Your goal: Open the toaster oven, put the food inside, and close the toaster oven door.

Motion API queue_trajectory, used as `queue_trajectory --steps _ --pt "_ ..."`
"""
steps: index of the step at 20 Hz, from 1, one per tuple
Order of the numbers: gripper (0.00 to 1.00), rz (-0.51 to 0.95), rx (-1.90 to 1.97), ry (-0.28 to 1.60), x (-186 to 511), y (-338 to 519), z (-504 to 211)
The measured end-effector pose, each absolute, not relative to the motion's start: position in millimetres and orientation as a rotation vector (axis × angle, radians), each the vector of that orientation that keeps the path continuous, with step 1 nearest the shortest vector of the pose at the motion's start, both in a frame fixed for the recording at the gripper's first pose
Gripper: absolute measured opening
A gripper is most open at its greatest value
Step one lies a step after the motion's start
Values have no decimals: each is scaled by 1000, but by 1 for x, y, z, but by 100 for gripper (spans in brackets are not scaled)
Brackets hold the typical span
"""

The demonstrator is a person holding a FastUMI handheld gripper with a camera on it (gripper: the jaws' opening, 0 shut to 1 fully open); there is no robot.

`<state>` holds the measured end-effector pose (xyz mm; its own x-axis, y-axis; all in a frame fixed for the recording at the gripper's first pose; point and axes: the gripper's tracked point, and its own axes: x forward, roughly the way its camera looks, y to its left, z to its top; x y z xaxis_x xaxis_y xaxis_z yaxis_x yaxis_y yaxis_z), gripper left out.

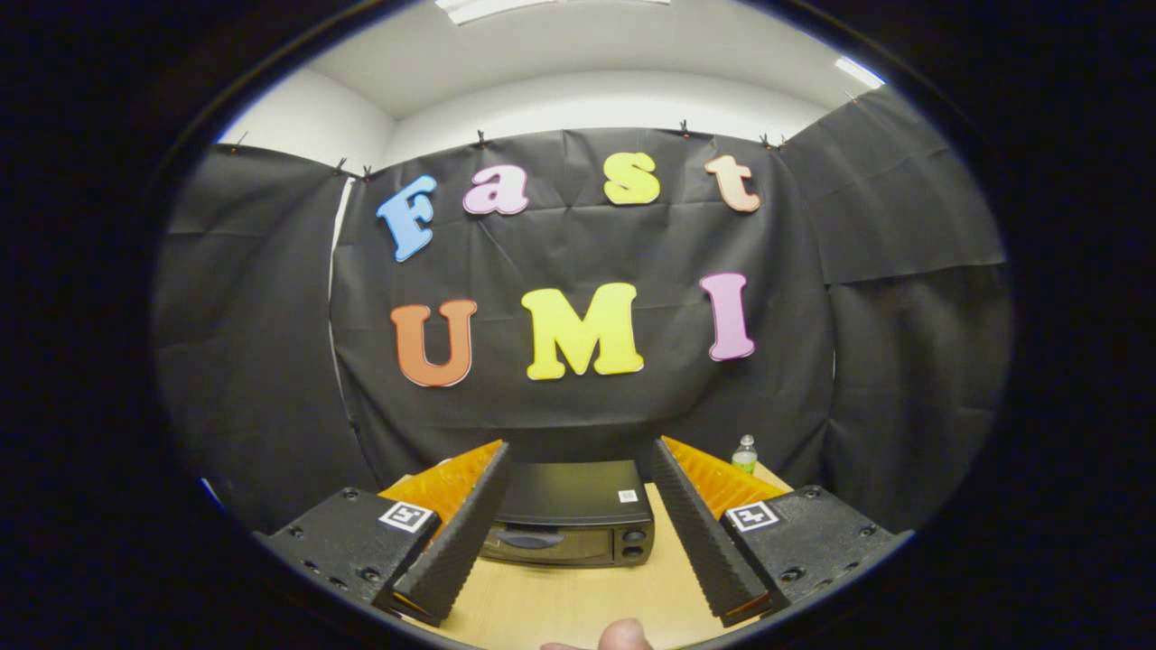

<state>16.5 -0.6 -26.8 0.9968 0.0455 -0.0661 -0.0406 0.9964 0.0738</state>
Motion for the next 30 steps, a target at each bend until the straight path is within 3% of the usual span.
queue_trajectory --steps 12,23,30 --pt "100 131 29 218 96 36 -135" --pt "100 113 53 426 178 81 -269" --pt "100 76 13 473 199 94 -298"
